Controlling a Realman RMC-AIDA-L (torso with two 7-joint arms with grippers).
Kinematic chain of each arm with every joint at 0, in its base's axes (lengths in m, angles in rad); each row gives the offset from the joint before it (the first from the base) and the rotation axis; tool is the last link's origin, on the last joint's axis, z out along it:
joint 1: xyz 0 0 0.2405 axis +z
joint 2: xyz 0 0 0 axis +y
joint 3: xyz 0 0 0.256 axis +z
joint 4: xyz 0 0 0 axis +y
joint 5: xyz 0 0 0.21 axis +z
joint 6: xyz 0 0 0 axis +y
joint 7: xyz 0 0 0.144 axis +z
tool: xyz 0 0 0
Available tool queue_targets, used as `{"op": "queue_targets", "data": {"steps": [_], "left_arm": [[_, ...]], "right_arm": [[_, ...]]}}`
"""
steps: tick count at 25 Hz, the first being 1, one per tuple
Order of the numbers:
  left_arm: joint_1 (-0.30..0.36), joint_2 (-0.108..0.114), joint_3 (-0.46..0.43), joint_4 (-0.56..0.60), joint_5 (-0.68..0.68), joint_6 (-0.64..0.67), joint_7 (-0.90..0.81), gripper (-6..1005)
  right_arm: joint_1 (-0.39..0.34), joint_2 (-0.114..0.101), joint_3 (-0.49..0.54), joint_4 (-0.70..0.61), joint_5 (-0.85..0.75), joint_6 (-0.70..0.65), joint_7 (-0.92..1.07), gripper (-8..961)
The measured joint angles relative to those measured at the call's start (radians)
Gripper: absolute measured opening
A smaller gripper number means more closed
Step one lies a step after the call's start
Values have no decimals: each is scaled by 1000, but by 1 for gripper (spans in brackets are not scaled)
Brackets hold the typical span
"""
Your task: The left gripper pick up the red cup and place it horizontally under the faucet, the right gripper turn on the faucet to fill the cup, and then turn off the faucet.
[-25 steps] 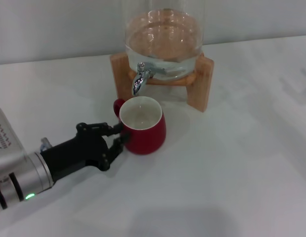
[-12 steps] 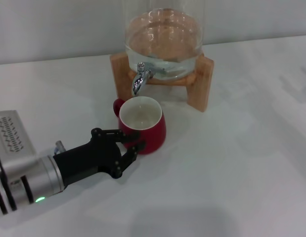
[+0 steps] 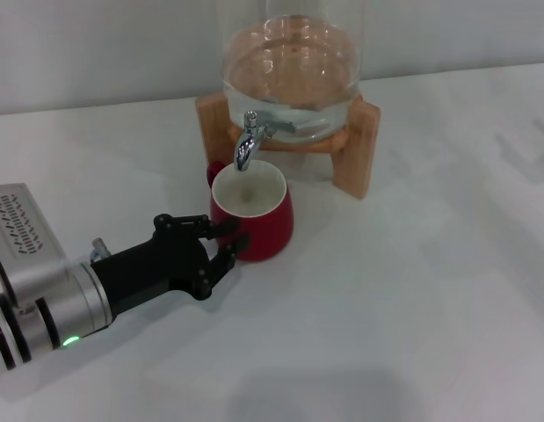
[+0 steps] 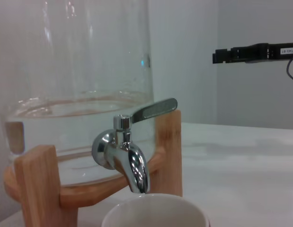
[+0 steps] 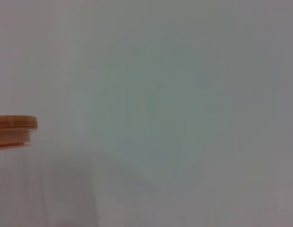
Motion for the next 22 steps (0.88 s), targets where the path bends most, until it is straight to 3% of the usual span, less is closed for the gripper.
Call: {"op": "queue_targets", "data": {"steps": [6, 10, 17, 22], "left_arm": [[8, 1, 6, 0, 20, -89, 55, 272], [56, 6, 0, 29, 6, -196, 49, 274], [285, 9, -3, 265, -150, -399, -110, 276], [421, 15, -3, 377, -349, -419, -237, 278]], "right_arm": [[4, 0, 1, 0, 0, -1, -1, 795], [-1, -1, 20, 0, 0, 3, -1, 795], [-1, -1, 26, 1, 0, 4, -1, 795], [2, -2, 26, 2, 0, 5, 2, 796]]}}
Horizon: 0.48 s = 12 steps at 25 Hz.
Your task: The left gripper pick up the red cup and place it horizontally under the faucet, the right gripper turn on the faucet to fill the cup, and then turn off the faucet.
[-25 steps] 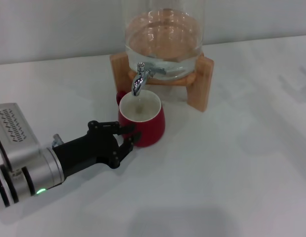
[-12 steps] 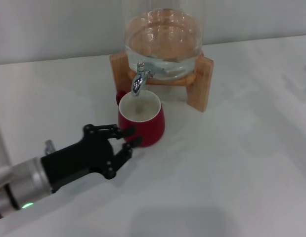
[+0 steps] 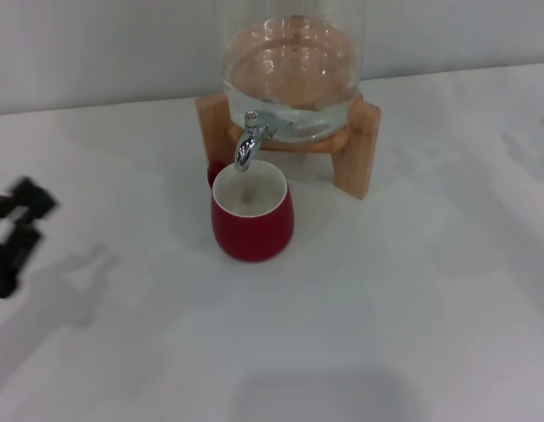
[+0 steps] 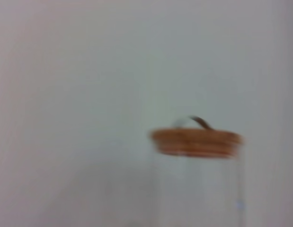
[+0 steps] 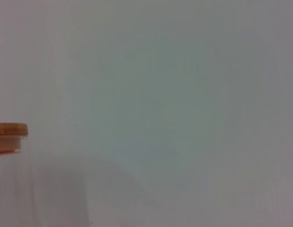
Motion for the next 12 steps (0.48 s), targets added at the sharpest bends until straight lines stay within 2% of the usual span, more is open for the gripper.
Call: {"op": "queue_targets", "data": {"steps": [3, 7, 12], "left_arm": [[56, 1, -1, 41, -72, 8, -46, 279], [98, 2, -2, 44, -172, 23, -70, 280], [134, 2, -4, 40, -273, 54, -117, 463]], "right_arm": [[1, 0, -6, -2, -4, 3, 4, 796], [1, 0, -11, -11, -21, 42, 17, 795], [-18, 0, -17, -126, -163, 114, 147, 795]]}}
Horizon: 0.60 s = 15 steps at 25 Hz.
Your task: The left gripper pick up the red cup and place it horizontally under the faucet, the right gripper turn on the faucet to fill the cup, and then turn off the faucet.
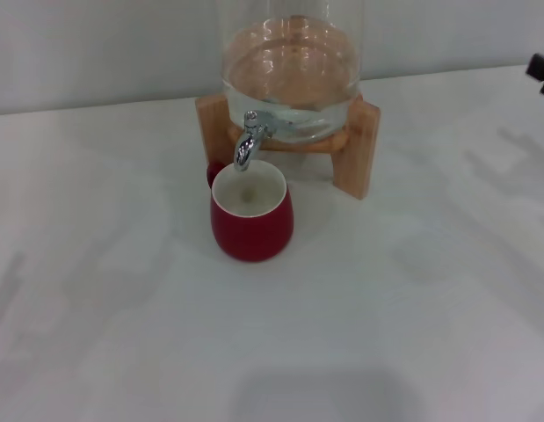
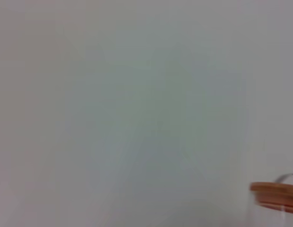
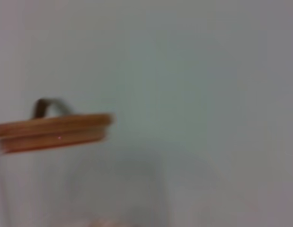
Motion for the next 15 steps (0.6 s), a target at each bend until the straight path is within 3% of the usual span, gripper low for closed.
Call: {"op": "queue_targets", "data": {"steps": [4, 12, 15], "left_arm": [[15, 0, -11, 0, -6, 20, -9, 622], [22, 0, -24, 2, -13, 85, -25, 884], [16, 0, -24, 6, -10, 118, -41, 884]], "right_arm": [[-43, 2, -80, -162, -98, 10, 158, 795], [-185, 7, -408, -607, -238, -150, 411, 796], [-206, 13, -509, -723, -321, -213, 507, 796]]}}
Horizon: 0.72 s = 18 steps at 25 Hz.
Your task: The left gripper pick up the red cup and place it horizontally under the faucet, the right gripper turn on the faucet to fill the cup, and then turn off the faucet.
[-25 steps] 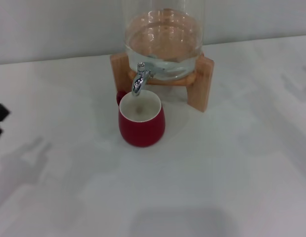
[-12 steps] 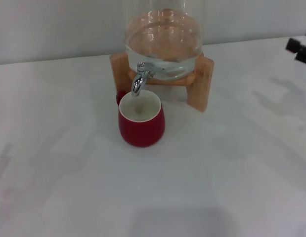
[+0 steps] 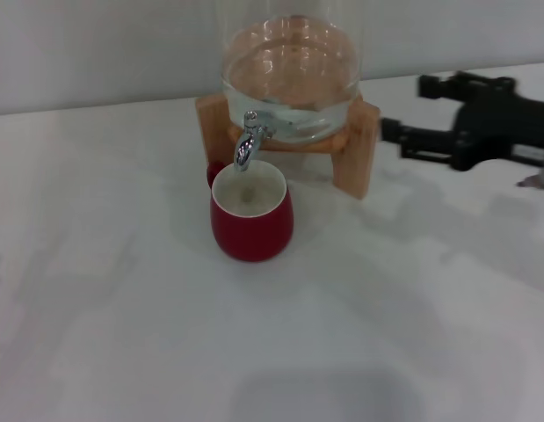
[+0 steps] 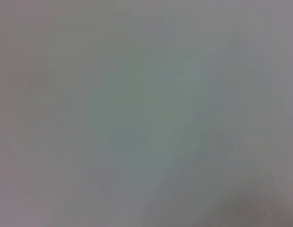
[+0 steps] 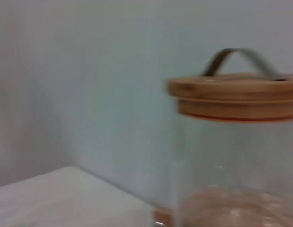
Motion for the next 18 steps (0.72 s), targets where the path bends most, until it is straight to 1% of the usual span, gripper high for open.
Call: {"op": "queue_targets", "data": {"steps": [4, 8, 12, 18], "left_arm": [[-2, 0, 0, 6, -2, 14, -13, 884], [-1, 0, 0, 6, -4, 15, -14, 884], [-1, 0, 0, 7, -4, 15, -14, 884], [-1, 1, 0, 18, -4, 6, -17, 884]], "right_arm": [[-3, 1, -139, -67, -74, -103, 94, 795], [8, -1, -262, -76, -134, -231, 141, 795], [40, -4, -339, -39, -140, -311, 146, 795], [96, -7, -412, 28, -140, -389, 142, 796]]}}
